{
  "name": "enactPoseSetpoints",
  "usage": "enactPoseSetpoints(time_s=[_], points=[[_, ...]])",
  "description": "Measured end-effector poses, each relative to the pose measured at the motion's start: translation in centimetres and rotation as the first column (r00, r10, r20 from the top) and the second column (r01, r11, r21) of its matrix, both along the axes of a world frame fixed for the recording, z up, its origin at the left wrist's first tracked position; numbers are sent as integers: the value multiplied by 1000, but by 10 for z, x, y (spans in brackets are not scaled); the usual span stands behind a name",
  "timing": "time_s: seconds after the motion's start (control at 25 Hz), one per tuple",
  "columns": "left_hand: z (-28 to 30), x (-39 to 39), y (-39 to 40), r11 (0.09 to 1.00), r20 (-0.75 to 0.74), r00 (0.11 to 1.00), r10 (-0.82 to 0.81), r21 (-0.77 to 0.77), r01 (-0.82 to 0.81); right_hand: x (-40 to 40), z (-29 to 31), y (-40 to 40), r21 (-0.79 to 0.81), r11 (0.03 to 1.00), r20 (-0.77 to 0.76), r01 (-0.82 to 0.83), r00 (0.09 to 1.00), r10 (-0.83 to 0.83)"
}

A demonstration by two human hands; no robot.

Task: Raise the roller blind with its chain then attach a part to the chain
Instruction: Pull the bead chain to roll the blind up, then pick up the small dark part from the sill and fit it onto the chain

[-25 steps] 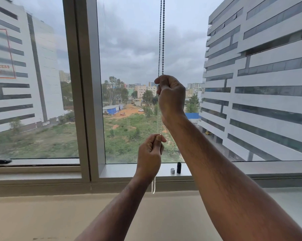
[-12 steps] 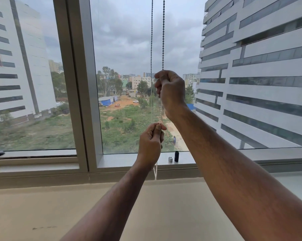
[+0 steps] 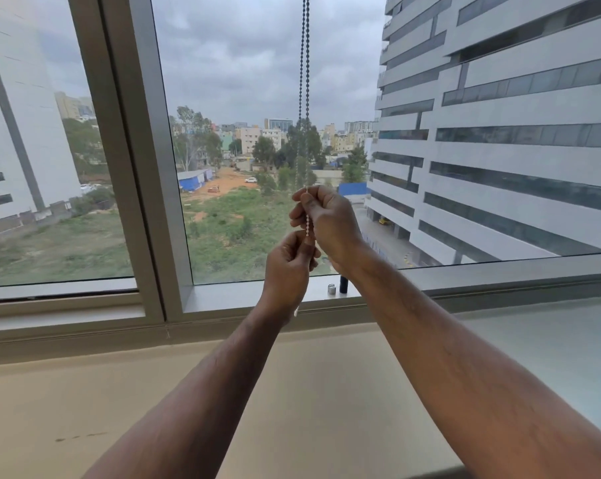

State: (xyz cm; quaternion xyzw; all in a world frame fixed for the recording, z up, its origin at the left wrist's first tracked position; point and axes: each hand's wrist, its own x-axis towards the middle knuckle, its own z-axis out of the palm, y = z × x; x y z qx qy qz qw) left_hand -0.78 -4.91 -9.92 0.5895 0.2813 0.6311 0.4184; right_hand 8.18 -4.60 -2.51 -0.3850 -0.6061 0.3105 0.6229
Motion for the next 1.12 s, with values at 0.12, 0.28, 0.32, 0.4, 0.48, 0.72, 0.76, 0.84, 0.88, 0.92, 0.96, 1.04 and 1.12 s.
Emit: enactPoseSetpoints(time_s=[0.12, 0.28, 0.32, 0.4, 0.48, 0.72, 0.76, 0.84, 0.88, 0.92, 0.96, 1.04, 1.12], points=[[-17, -3, 4, 1000, -39, 999, 7, 6, -7, 7, -20, 1, -68, 997, -12, -32, 999, 31], [-58, 4, 14, 980, -97, 976, 193, -37, -197, 21, -60, 8, -92, 996, 32, 0, 999, 3], [-73, 7, 16, 963, -89, 962, 259, -51, -264, 26, -73, 10, -94, 995, 61, 24, 998, -18], [-109, 15, 20, 931, -123, 930, 345, -77, -356, 35, -104, 13, -89, 990, 126, 111, 987, -100], [-144, 25, 24, 921, -282, 908, 310, -147, -360, 47, -136, 19, -68, 971, 187, 230, 959, -214], [-173, 76, 65, 942, -573, 819, 24, -262, -211, 93, -202, 63, -106, 902, 482, 419, 815, -322], [-169, 84, 75, 945, -587, 809, 31, -247, -215, 100, -205, 72, -109, 894, 504, 435, 799, -328], [-162, 98, 97, 952, -618, 785, 53, -206, -226, 114, -209, 93, -120, 880, 548, 459, 770, -326], [-160, 104, 109, 952, -637, 769, 64, -191, -238, 120, -211, 104, -127, 875, 571, 467, 756, -321], [-160, 109, 122, 949, -654, 753, 75, -184, -255, 126, -213, 114, -132, 872, 589, 472, 745, -314], [-161, 112, 134, 945, -668, 739, 89, -179, -275, 132, -215, 124, -138, 870, 600, 474, 738, -307], [-164, 118, 157, 935, -699, 704, 124, -156, -319, 140, -220, 143, -151, 871, 606, 467, 740, -292], [-166, 121, 175, 928, -728, 666, 165, -114, -355, 146, -224, 157, -169, 872, 591, 460, 755, -284]])
